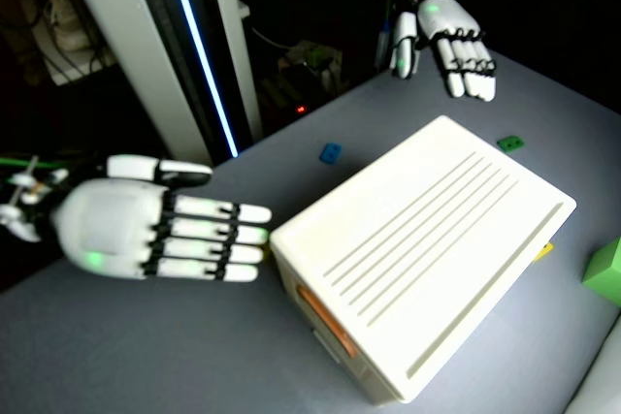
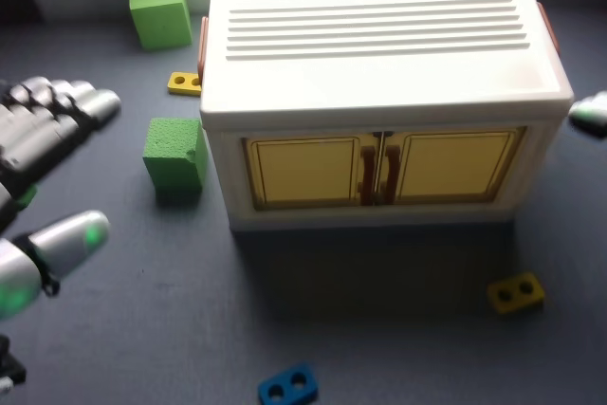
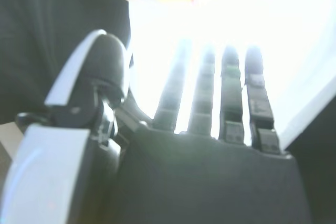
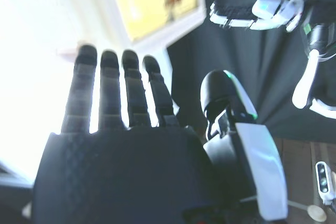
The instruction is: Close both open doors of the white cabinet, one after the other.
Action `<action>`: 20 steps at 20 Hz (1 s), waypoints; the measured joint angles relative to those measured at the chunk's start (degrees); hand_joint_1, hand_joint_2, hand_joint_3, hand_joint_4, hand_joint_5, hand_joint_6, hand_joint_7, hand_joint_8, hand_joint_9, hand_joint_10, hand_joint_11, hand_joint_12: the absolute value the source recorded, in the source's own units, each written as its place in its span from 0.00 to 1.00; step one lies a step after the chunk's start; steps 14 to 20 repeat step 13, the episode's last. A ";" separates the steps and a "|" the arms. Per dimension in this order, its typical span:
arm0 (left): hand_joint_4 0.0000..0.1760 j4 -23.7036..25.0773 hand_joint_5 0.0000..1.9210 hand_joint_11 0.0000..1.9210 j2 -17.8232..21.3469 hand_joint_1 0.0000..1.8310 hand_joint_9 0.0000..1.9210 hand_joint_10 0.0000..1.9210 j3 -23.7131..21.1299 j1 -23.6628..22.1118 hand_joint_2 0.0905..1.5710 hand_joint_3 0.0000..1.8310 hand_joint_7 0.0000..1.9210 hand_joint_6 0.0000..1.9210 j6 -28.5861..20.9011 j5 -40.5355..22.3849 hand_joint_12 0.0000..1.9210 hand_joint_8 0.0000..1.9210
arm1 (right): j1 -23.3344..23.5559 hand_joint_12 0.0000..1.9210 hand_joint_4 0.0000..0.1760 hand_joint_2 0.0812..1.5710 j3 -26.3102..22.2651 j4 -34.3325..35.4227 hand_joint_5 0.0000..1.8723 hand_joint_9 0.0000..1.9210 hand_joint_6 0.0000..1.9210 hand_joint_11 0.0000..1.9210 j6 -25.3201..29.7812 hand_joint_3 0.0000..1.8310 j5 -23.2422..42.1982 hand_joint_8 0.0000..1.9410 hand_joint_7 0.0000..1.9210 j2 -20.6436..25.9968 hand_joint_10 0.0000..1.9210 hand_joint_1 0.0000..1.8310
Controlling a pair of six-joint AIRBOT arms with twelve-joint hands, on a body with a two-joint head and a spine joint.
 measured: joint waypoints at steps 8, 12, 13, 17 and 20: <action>0.20 0.68 0.00 0.00 -2.75 0.16 0.00 0.00 3.63 -2.86 0.96 0.00 0.00 0.00 -5.31 -5.57 0.00 0.00 | 2.80 0.00 0.02 0.93 0.96 7.13 0.08 0.04 0.00 0.06 -2.29 0.00 11.37 0.00 0.05 -0.09 0.00 0.22; 0.00 0.50 0.27 0.00 -2.97 0.08 0.00 0.00 4.46 -4.68 0.88 0.00 0.09 0.10 -6.91 -7.39 0.00 0.01 | 9.01 0.03 0.00 0.83 1.44 3.04 0.11 0.10 0.00 0.13 -2.91 0.00 12.20 0.00 0.11 -0.09 0.01 0.40; 0.00 1.25 0.27 0.00 -2.58 0.08 0.00 0.00 4.68 -4.98 0.88 0.00 0.09 0.10 -6.88 -7.76 0.00 0.01 | 9.66 0.03 0.00 0.83 2.23 1.05 0.11 0.10 0.00 0.13 -2.91 0.00 12.70 0.00 0.11 -0.50 0.01 0.40; 0.00 1.25 0.27 0.00 -2.58 0.08 0.00 0.00 4.68 -4.98 0.88 0.00 0.09 0.10 -6.88 -7.76 0.00 0.01 | 9.66 0.03 0.00 0.83 2.23 1.05 0.11 0.10 0.00 0.13 -2.91 0.00 12.70 0.00 0.11 -0.50 0.01 0.40; 0.00 1.25 0.27 0.00 -2.58 0.08 0.00 0.00 4.68 -4.98 0.88 0.00 0.09 0.10 -6.88 -7.76 0.00 0.01 | 9.66 0.03 0.00 0.83 2.23 1.05 0.11 0.10 0.00 0.13 -2.91 0.00 12.70 0.00 0.11 -0.50 0.01 0.40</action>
